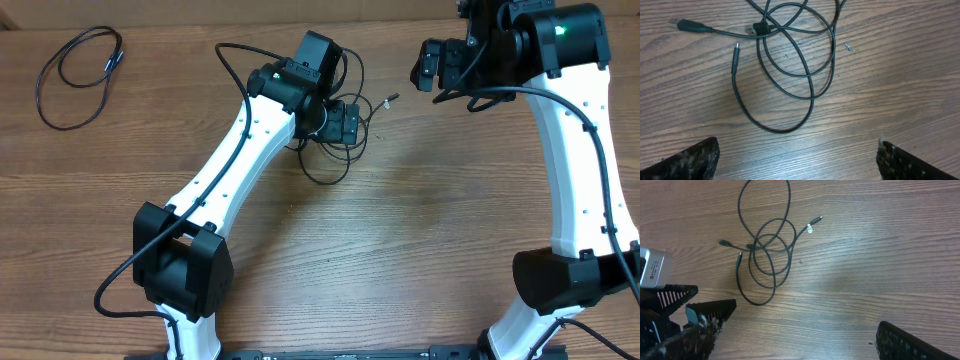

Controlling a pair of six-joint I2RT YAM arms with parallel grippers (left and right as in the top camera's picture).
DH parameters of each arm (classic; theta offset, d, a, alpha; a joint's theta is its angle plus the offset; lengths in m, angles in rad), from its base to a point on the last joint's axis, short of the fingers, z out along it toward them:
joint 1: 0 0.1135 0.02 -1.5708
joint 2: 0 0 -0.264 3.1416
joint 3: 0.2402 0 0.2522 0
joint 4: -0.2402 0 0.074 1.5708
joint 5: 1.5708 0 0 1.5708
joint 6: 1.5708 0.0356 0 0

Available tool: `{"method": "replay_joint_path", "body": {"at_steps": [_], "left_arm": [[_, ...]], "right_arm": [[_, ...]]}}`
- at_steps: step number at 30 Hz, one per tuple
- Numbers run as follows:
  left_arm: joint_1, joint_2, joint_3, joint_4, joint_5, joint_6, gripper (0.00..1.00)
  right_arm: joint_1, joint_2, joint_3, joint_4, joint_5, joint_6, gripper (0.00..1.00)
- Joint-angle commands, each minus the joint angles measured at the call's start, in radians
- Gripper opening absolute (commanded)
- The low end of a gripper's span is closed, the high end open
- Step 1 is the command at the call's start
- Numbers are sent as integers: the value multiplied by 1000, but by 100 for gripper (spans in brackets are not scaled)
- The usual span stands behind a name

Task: Untangle cables
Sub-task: 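Lower the left gripper onto the center black cable and grasp it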

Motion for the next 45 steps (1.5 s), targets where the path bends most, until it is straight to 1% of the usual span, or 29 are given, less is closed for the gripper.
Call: {"method": "replay_joint_path", "body": {"at_steps": [1,4,8,9,15,17,19,20,21,22,24,27,31,32,34,35,38,43,45], "left_arm": [[1,5,-3,18,-18,-26,100],[2,5,-3,43,-19,-26,100],[2,5,-3,103,-57,-26,99],[2,5,-3,122,-59,-26,100],[1,26,-4,231,-58,-26,99],[1,52,-4,255,-56,-26,98],[1,85,-4,280,-54,-26,96],[1,119,-4,311,-46,-11,91],[1,131,-4,325,-26,14,90],[0,166,-4,363,72,118,94],[0,183,-4,379,70,148,98],[0,202,-4,410,65,177,98],[-6,218,-4,446,63,247,92],[-8,225,-4,463,35,261,89],[-10,234,-4,484,14,274,87],[-10,240,-4,499,14,290,87],[-14,267,-5,543,16,314,92],[-23,315,-5,563,17,376,93],[-25,331,-5,566,16,422,92]], "right_arm": [[-1,-3,2,5,6,0,100],[-1,-3,2,5,6,0,100],[-1,-3,2,5,6,0,100],[-1,-3,2,5,6,0,100],[-1,-3,2,6,5,0,100],[-1,-3,2,72,-11,1,100],[-1,-3,2,71,-13,-2,100],[-1,-3,2,35,52,-47,100],[-5,-3,3,29,81,-58,100],[-27,-3,3,-19,180,-60,100],[-54,-3,3,-51,179,-60,100],[-116,-3,2,-95,177,-72,100],[-201,-3,2,-129,173,-76,100],[-234,-3,2,-154,172,-76,100],[-259,-3,2,-168,173,-76,100],[-269,-3,2,-167,173,-76,100],[-283,-3,2,-167,174,-76,100],[-282,-3,2,-167,174,-76,100],[-282,-3,2,-166,174,-76,100]]}}
